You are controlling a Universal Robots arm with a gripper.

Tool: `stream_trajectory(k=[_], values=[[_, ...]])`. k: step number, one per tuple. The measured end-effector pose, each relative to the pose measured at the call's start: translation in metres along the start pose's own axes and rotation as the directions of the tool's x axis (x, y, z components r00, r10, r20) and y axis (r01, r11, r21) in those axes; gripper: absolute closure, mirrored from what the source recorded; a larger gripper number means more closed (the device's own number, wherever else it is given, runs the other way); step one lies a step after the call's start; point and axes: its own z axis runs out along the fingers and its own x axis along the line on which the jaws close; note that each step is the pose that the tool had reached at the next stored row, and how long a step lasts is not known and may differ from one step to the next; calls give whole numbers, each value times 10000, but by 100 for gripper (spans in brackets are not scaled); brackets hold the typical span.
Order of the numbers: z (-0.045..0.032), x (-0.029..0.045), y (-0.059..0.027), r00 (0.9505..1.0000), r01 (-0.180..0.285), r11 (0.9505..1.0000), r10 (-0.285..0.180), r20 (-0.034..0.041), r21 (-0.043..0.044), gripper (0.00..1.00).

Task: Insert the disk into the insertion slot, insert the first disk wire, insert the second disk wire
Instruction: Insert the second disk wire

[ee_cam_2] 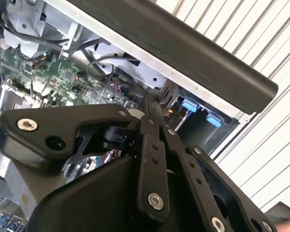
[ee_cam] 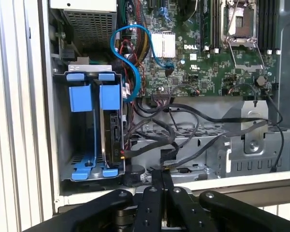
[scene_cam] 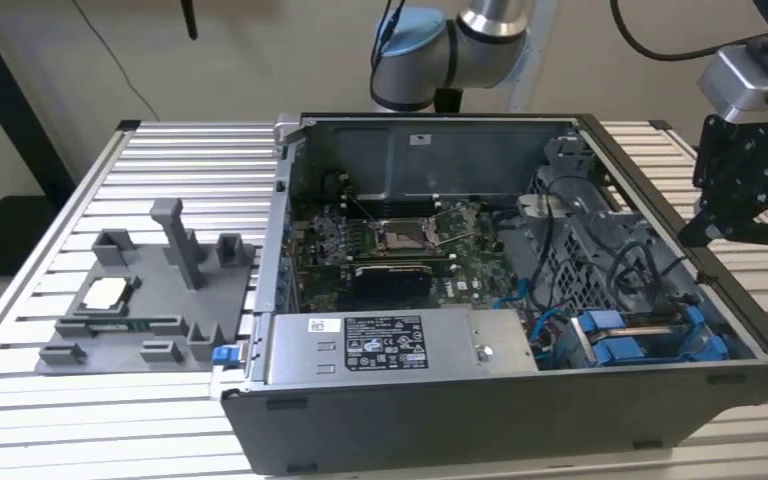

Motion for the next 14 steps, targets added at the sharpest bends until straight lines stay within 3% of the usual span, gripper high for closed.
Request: stream_trajectory(k=[4,5,7,8,9,10,11,14], values=[[-12,1,-2,10000,1,10000,-1,-34,0,89],[-12,5,-5,10000,2,10000,-2,-96,-1,89],[-17,22,-8,9991,7,10000,-7,-419,7,88],[-17,32,-12,9985,11,10000,-10,-544,10,82],[-16,38,-20,9980,13,10000,-12,-638,14,76],[-11,42,-28,9976,15,10000,-14,-690,15,76],[0,45,-33,9975,15,10000,-14,-713,16,69],[53,62,-44,9974,15,10000,-14,-717,15,69]])
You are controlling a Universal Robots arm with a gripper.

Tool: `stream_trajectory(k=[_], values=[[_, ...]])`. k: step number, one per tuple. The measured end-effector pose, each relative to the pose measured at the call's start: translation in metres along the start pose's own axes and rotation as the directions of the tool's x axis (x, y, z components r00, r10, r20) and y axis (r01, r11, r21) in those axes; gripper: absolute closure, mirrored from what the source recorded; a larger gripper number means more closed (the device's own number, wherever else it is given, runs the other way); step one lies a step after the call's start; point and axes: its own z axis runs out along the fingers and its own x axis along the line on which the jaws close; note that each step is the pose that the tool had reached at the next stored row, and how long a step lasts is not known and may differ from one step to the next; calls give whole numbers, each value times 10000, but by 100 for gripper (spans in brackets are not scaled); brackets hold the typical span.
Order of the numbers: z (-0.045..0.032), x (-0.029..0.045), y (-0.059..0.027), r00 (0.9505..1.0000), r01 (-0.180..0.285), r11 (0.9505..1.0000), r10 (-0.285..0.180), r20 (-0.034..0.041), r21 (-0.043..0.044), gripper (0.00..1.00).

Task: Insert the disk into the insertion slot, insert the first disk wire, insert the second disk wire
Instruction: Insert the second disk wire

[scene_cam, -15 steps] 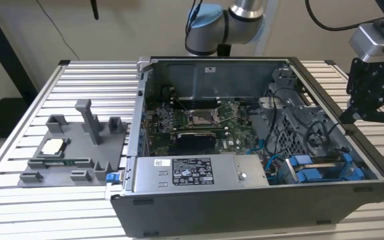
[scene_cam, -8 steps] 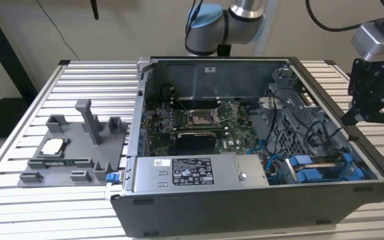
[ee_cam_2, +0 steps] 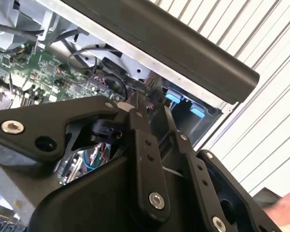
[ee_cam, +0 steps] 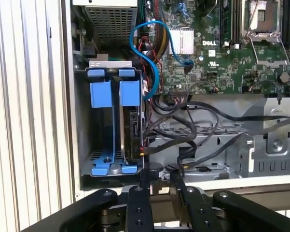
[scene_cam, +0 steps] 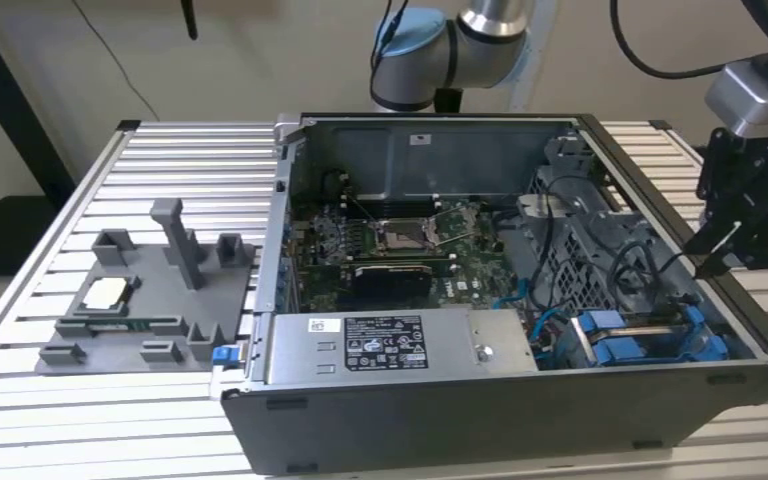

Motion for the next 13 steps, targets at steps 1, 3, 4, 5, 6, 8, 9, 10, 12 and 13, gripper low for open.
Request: stream_trajectory(k=[1,3,4,5,6,8,9,10,12,13], values=[[17,6,-4,10000,0,10000,0,-1,0,69],[41,19,-15,10000,0,10000,0,-3,0,69],[56,29,-22,10000,-1,10000,1,7,0,69],[75,41,-28,10000,-1,10000,1,28,-1,71],[90,56,-34,10000,-3,10000,3,36,-1,71],[118,84,-39,10000,-21,10000,21,43,0,79],[116,89,-40,10000,-35,10000,35,43,3,79],[107,95,-41,10000,-54,10000,54,67,4,81],[55,90,-38,9999,-105,9999,105,120,7,85],[30,88,-31,9998,-130,9999,129,151,8,85]])
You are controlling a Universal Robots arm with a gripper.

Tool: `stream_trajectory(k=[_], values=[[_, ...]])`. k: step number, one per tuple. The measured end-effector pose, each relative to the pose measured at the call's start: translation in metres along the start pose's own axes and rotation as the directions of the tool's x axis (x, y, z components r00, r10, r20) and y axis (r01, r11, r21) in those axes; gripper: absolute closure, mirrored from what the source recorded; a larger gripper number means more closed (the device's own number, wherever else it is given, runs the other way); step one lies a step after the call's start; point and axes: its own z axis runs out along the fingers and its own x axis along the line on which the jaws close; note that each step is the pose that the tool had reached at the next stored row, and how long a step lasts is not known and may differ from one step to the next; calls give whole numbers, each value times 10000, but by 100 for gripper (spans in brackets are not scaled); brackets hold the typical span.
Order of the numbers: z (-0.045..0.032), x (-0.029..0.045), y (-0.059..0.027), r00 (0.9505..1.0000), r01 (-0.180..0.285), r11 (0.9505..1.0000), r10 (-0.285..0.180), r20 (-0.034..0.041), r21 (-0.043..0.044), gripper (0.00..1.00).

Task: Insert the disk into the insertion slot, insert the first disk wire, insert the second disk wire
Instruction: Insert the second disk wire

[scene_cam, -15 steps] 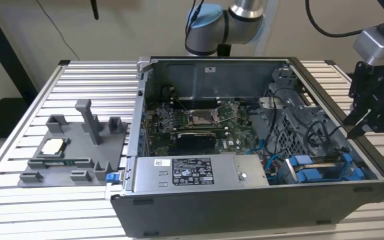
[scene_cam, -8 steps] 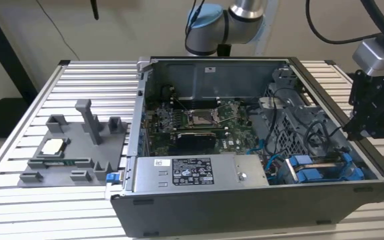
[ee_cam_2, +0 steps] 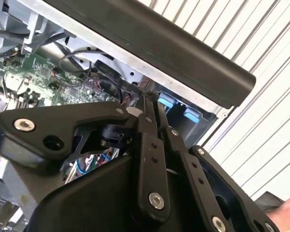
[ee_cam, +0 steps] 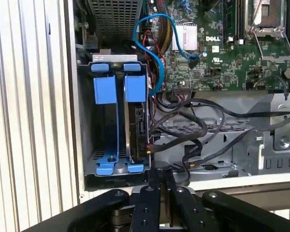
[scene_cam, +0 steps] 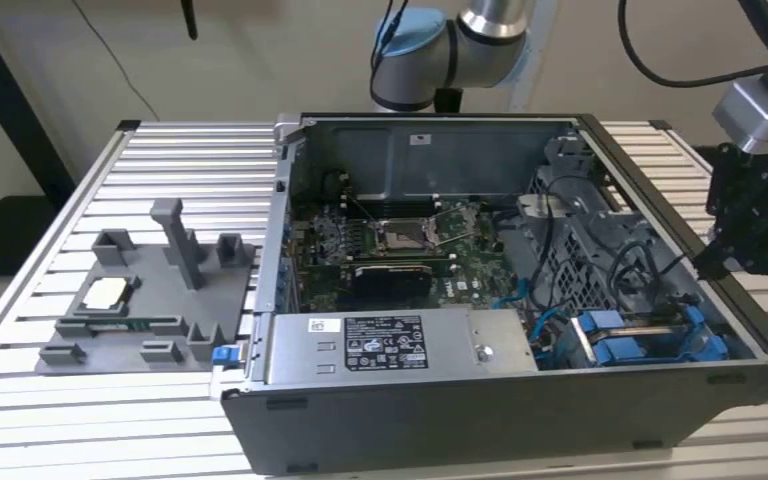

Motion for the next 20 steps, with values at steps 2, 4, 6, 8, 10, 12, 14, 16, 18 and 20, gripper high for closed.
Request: stream_trajectory(k=[2,4,6,8,10,12,14,16,18,20], values=[[-48,-5,26,10000,-47,10000,47,81,2,85],[-100,-10,78,9998,-76,10000,76,161,1,85],[-126,-14,129,9998,-93,10000,93,196,1,85],[-135,-34,170,9998,-95,10000,95,198,1,85],[-139,-63,213,9997,-95,10000,95,205,2,85],[-137,-90,244,9997,-95,10000,95,232,1,87],[-138,-92,245,9997,-95,10000,95,237,0,87],[-138,-93,241,9997,-95,10000,95,233,0,87],[-123,-92,222,9998,-95,10000,95,174,4,87],[-103,-89,189,9999,-93,10000,93,107,8,87]])
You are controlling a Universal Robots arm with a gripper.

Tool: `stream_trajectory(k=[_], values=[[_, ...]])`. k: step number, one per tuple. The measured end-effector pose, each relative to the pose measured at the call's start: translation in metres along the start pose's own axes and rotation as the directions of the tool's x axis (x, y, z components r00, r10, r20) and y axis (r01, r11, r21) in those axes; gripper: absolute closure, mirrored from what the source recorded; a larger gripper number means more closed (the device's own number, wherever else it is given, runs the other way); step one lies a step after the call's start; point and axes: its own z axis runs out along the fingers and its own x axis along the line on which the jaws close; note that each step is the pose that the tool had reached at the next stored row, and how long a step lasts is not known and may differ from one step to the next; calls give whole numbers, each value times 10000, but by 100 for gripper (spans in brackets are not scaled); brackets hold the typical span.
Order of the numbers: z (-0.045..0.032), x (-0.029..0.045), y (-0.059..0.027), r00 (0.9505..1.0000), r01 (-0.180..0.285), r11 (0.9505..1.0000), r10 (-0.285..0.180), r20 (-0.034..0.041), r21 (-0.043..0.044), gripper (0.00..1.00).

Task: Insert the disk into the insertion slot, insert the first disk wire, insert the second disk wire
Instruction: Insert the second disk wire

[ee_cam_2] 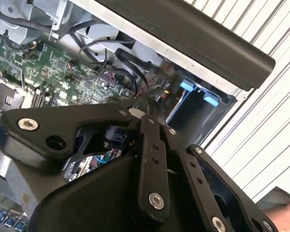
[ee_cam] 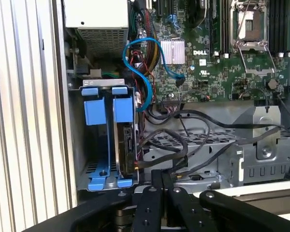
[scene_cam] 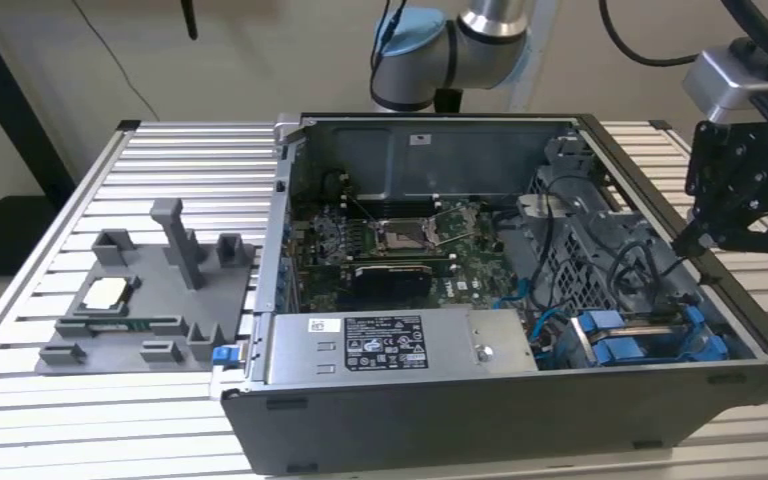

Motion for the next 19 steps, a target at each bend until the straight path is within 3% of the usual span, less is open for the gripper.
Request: stream_trajectory(k=[6,8,12,16,19], values=[[24,43,-98,10000,3,10000,-3,-74,5,73],[34,65,-126,10000,2,10000,-2,-79,4,61],[83,150,-148,10000,1,10000,-1,-79,6,61],[152,174,-169,10000,0,10000,0,-74,5,63],[207,182,-178,10000,-1,10000,1,-41,3,77]])
